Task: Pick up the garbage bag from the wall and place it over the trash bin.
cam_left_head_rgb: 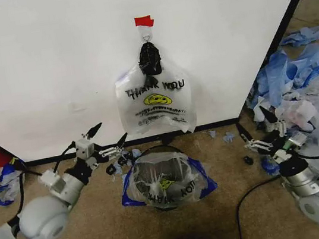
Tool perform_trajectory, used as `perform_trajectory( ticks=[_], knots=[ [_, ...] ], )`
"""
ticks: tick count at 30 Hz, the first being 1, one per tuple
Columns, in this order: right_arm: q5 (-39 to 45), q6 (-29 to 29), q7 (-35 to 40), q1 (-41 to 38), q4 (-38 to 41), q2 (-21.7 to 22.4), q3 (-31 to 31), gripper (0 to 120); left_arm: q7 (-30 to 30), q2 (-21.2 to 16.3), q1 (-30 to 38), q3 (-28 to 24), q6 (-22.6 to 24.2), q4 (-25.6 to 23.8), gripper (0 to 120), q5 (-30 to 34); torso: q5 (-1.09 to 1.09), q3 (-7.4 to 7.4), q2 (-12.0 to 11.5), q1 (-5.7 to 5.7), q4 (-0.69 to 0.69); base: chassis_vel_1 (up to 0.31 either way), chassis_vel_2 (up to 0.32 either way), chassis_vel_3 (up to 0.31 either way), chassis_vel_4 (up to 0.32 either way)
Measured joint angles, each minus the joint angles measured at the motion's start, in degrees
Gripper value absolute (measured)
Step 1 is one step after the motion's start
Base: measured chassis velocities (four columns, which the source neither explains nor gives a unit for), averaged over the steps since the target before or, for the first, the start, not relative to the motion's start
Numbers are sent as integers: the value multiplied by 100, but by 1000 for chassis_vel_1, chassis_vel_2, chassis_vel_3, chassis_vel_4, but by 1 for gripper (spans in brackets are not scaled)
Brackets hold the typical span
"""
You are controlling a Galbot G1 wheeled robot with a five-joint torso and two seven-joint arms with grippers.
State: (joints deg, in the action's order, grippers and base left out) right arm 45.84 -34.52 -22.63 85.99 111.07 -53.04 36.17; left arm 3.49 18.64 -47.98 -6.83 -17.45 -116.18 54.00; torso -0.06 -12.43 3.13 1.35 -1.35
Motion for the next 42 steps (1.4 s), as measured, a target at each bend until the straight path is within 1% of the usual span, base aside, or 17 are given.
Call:
perform_trajectory(
  ticks=[2, 3, 4, 5, 7, 8, 9, 15, 16, 19, 23, 24, 28, 31, 35, 38, 42],
  knots=[
    [-5, 3, 0, 60, 0, -83, 104, 100, -81, 109, 592, -506, 14, 196, 100, 108, 1, 0, 0, 0, 2, 0, 0, 0, 0],
    [-16, 5, 2, 95, 2, -134, 158, 100, -106, 183, 1000, -927, 27, 310, 100, 168, -1, 0, 0, 0, 1, 0, 0, 0, 0],
    [-16, 5, 2, 95, 2, -134, 158, 100, -106, 183, 1000, -927, 27, 310, 100, 168, -1, 0, 0, 0, 1, 0, 0, 0, 0],
    [-34, 5, 2, 133, 5, -176, 201, 100, -115, 281, 1415, -1369, 56, 427, 100, 250, -3, 0, 0, 0, 0, 0, 0, 0, 0],
    [-92, 6, 5, 241, 28, -245, 283, 100, -109, 491, 2040, -1955, 132, 602, 100, 343, -1, 0, 0, 0, 0, 0, 0, 0, 0],
    [-119, 5, 5, 296, 51, -272, 318, 100, -106, 570, 2337, -2188, 201, 635, 100, 377, -1, 0, 0, 0, -1, 0, 0, 0, 0],
    [-119, 5, 5, 296, 51, -272, 318, 100, -106, 570, 2337, -2188, 201, 635, 100, 377, -1, 0, 0, 0, -1, 0, 0, 0, 0],
    [-208, -31, -4, 641, 117, -440, 570, 100, -50, 759, 3711, -3434, 960, 423, 100, 475, 3, 1, 0, 0, 0, 0, 0, 0, 0],
    [-208, -31, -4, 641, 117, -440, 570, 100, -50, 759, 3711, -3434, 960, 423, 100, 475, 3, 1, 0, 0, 0, 0, 0, 0, 0],
    [-241, -64, -25, 764, 116, -517, 659, 100, -19, 833, 4424, -4261, 1441, 378, 100, 476, 0, 1, 0, 0, 1, 0, 0, 0, 0],
    [-288, -100, -51, 825, 62, -590, 661, 100, 5, 1081, 5004, -4814, 1967, 491, 100, 475, 1, 0, 0, 0, 1, 0, 0, 0, 0],
    [-288, -100, -51, 825, 62, -590, 661, 100, 5, 1081, 5004, -4814, 1967, 491, 100, 475, 1, 0, 0, 0, 1, 0, 0, 0, 0],
    [-335, -128, -71, 848, 6, -634, 613, 100, 35, 1456, 5546, -5336, 2253, 884, 100, 304, 2, 0, 0, 0, -1, 0, 0, 0, 0],
    [-342, -142, -80, 884, -11, -648, 598, 100, 44, 1675, 5818, -5778, 2252, 1207, 100, 161, -3, 0, 0, 0, -2, 0, 0, 0, 0],
    [-342, -157, -92, 912, -43, -650, 602, 100, 43, 1797, 5962, -6063, 2199, 1342, 100, 89, 0, 0, 0, 0, 2, 0, 0, 0, 0],
    [-335, -182, -143, 964, -130, -670, 611, 100, 1, 1966, 6251, -6557, 2112, 1451, 100, -15, 0, 0, 0, 0, 0, 0, 0, 0, 0],
    [-342, -198, -165, 955, -185, -705, 538, 100, -8, 2103, 6394, -6749, 2082, 1602, 98, -27, 0, 0, 0, 0, 0, 0, 0, 0, 0]
  ],
)
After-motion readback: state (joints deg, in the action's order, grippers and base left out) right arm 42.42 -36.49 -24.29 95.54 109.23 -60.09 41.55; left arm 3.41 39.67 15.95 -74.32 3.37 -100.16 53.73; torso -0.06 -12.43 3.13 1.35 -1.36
